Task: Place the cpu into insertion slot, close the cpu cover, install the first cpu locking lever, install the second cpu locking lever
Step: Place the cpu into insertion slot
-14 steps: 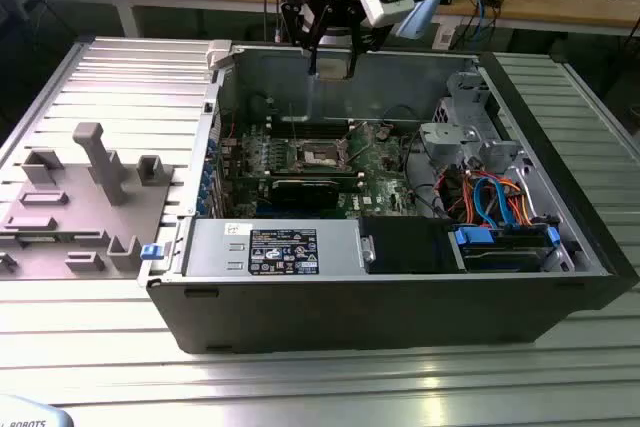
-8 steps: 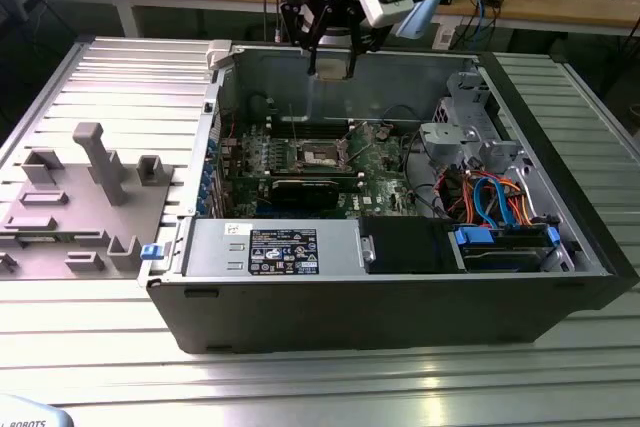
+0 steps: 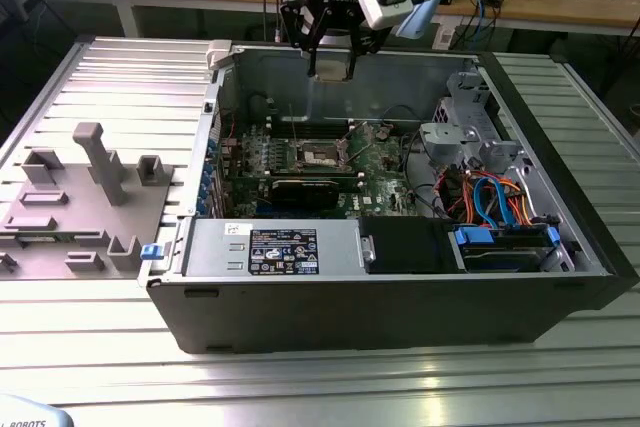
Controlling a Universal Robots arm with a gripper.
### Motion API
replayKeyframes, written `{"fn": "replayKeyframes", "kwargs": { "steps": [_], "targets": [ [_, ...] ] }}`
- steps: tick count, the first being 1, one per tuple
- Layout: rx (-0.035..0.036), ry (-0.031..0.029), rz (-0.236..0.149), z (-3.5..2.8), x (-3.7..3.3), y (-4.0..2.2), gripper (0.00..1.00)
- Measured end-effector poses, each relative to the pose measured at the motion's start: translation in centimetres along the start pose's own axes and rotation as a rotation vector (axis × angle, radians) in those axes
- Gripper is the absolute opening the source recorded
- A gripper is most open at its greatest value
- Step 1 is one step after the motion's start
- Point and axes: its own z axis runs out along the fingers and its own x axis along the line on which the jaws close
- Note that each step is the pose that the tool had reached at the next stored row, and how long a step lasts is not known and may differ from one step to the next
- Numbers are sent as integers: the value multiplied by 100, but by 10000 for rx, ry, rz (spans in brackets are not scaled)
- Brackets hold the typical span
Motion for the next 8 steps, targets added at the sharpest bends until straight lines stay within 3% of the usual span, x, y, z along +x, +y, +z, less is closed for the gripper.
{"fn": "replayKeyframes", "kwargs": {
  "steps": [8],
  "targets": [
    [0, 0, 0, 15, 0, -1, 54]
  ]
}}
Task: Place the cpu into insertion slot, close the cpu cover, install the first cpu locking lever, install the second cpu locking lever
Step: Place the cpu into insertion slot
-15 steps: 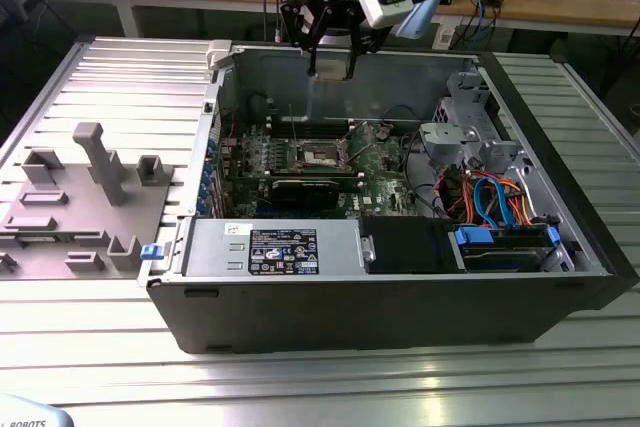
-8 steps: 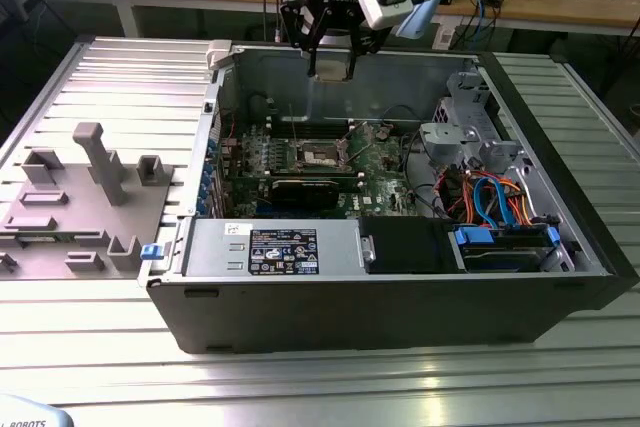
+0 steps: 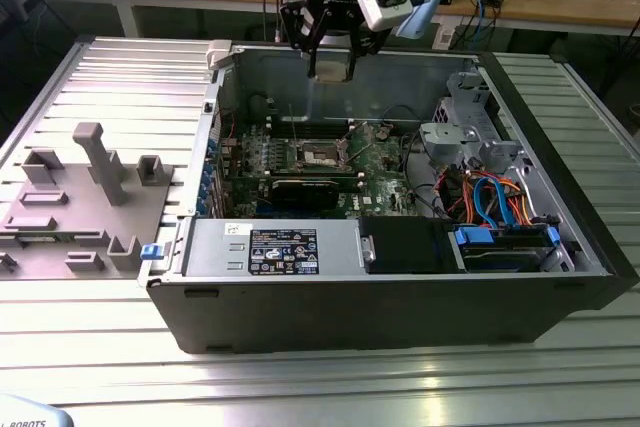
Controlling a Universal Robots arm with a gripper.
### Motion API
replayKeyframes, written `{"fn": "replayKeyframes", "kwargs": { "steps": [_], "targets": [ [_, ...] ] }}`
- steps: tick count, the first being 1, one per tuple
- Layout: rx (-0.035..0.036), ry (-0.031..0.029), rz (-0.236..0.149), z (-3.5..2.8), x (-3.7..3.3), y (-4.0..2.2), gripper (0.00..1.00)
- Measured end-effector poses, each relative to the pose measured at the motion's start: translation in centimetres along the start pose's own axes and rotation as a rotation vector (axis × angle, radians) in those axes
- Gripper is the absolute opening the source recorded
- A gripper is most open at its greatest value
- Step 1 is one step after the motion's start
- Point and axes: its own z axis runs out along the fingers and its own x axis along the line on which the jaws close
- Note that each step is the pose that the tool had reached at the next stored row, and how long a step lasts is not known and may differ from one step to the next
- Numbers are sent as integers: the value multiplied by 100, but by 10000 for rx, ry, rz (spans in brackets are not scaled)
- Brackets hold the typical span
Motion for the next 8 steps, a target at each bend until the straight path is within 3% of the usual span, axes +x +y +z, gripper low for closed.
{"fn": "replayKeyframes", "kwargs": {
  "steps": [8],
  "targets": [
    [-1, 0, 0, 33, -1, -3, 54]
  ]
}}
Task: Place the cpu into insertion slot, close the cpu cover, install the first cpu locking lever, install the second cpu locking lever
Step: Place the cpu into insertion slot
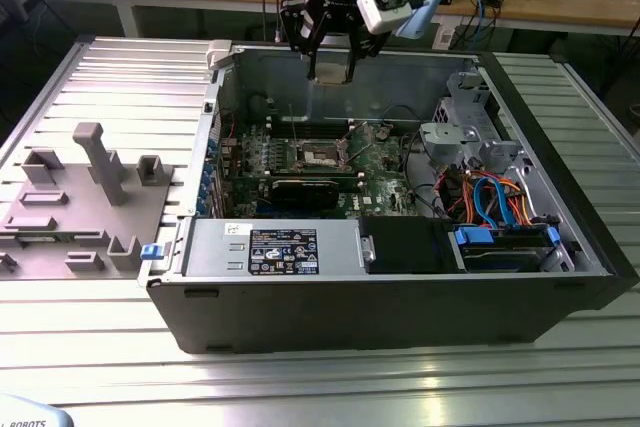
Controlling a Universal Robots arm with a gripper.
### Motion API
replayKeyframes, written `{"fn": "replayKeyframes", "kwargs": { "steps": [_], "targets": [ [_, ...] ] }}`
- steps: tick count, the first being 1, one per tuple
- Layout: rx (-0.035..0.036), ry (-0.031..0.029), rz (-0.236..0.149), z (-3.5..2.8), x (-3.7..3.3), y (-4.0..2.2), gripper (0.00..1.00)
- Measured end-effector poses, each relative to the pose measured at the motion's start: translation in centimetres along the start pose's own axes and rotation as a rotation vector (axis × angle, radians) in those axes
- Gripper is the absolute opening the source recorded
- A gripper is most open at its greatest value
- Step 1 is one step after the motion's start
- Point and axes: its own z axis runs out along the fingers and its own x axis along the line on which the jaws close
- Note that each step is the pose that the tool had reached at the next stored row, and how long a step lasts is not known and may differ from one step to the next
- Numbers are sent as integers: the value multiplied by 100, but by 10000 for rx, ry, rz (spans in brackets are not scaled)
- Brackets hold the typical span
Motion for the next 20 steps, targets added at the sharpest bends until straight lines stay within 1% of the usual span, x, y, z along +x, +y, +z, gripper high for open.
{"fn": "replayKeyframes", "kwargs": {
  "steps": [2, 4, 20],
  "targets": [
    [0, 0, 0, 4, 0, 0, 54],
    [0, 0, 0, 21, 0, -2, 54],
    [0, 0, 0, 45, -1, -4, 54]
  ]
}}
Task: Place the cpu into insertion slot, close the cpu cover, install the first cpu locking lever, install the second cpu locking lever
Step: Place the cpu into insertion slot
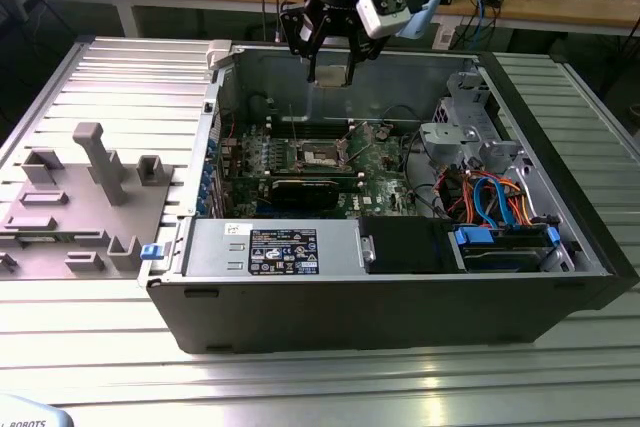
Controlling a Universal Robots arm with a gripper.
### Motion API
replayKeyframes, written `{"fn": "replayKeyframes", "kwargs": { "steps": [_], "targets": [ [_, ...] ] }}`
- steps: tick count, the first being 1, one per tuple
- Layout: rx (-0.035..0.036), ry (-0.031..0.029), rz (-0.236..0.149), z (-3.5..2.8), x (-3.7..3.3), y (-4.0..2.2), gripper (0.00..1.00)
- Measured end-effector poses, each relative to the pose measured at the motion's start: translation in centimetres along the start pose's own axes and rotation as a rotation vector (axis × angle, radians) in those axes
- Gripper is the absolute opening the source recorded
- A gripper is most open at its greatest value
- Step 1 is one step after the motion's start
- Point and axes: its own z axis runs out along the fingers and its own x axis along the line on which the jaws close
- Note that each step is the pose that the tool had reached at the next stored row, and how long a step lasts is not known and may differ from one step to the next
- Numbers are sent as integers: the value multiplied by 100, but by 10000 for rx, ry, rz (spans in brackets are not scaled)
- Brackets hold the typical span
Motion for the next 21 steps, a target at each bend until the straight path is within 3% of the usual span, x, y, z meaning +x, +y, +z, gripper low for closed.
{"fn": "replayKeyframes", "kwargs": {
  "steps": [21],
  "targets": [
    [0, 0, 0, 63, -1, -6, 54]
  ]
}}
